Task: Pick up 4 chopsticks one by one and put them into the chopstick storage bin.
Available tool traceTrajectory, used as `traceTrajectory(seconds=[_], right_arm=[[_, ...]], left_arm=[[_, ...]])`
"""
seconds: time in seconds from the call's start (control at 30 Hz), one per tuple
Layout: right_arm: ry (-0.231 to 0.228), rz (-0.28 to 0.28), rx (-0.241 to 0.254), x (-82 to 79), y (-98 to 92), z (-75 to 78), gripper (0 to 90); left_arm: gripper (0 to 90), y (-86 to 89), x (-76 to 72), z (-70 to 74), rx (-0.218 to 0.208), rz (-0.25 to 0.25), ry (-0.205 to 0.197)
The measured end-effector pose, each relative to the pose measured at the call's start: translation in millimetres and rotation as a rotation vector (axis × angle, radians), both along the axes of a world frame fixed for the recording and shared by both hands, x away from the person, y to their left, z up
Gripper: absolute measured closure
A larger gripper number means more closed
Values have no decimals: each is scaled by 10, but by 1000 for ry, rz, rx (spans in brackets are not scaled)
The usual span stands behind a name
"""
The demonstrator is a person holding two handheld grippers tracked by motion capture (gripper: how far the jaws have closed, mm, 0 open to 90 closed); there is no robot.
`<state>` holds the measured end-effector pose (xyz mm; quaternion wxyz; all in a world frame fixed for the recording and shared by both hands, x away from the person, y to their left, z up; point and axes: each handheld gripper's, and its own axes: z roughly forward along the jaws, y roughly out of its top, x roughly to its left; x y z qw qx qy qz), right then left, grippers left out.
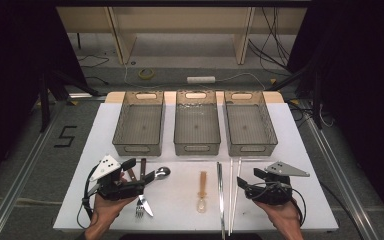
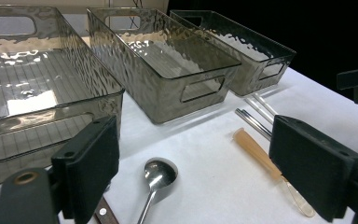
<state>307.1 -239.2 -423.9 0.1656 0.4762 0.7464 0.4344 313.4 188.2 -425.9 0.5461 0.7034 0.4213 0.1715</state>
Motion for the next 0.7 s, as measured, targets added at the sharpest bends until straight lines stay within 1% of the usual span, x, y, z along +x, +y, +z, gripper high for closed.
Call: traceTrajectory(seconds=[0.23,0.27,0.3,0.37,0.4,0.5,0.53,0.57,0.6,0.63,0.67,0.7], right_arm=[[24,-9,-18,20,3,4,318],[46,7,-30,32,-16,18,322],[46,7,-30,32,-16,18,322],[80,9,-52,48,-45,27,341],[80,9,-52,48,-45,27,341],[122,14,-88,88,-46,28,353],[151,10,-118,112,-30,36,364],[165,12,-138,126,-19,40,368],[165,12,-138,126,-19,40,368],[186,20,-174,158,7,39,397],[203,25,-188,175,21,37,406],[203,25,-188,175,21,37,406]], left_arm=[[155,3,1,1,-2,2,1],[155,2,1,2,-3,1,0],[155,2,0,3,-2,1,-1],[155,0,2,3,-3,0,0],[155,-2,2,3,-2,1,1],[155,-5,-1,5,-1,1,-1],[155,-4,0,5,-2,1,-1],[155,-3,1,5,-2,2,-1],[155,-1,3,5,-1,2,-1],[155,0,4,6,-1,2,-1],[155,-1,5,8,-2,2,-1],[155,-3,6,9,-2,2,-2]])
